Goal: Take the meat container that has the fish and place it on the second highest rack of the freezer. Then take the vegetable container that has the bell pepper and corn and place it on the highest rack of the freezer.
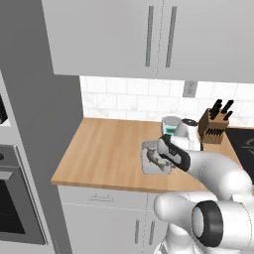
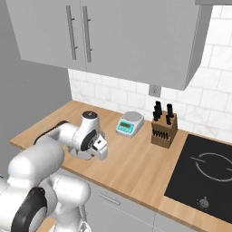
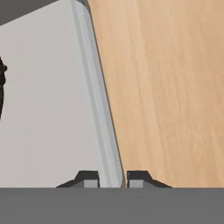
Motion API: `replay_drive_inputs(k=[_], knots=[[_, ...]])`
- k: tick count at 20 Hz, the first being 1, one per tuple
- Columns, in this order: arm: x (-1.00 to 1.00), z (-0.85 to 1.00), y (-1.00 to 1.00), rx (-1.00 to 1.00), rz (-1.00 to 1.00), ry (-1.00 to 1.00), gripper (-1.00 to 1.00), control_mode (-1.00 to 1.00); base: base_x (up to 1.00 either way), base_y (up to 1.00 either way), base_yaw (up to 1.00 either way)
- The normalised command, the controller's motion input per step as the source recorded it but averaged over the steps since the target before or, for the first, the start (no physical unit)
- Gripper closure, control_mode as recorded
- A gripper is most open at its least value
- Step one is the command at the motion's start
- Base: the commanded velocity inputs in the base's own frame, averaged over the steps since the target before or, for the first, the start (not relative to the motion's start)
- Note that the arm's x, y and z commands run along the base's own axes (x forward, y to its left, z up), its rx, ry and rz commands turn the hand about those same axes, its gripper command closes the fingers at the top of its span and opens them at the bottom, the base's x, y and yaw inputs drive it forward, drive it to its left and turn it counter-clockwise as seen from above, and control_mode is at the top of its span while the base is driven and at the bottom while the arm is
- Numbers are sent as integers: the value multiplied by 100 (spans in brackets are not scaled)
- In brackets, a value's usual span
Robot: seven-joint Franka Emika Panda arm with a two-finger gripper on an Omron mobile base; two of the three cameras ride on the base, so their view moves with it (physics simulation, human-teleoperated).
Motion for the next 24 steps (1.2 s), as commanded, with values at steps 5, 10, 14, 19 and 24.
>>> replay_drive_inputs(k=[5,10,14,19,24], knots=[[-41,46,6,0,-1,-14,100,-100,0,0,0],[-48,95,10,0,-5,-4,100,-100,0,0,0],[-54,99,3,3,-5,0,100,-100,0,0,0],[-59,93,0,1,0,0,100,-100,0,0,0],[-65,94,0,0,0,0,100,-100,0,0,0]])
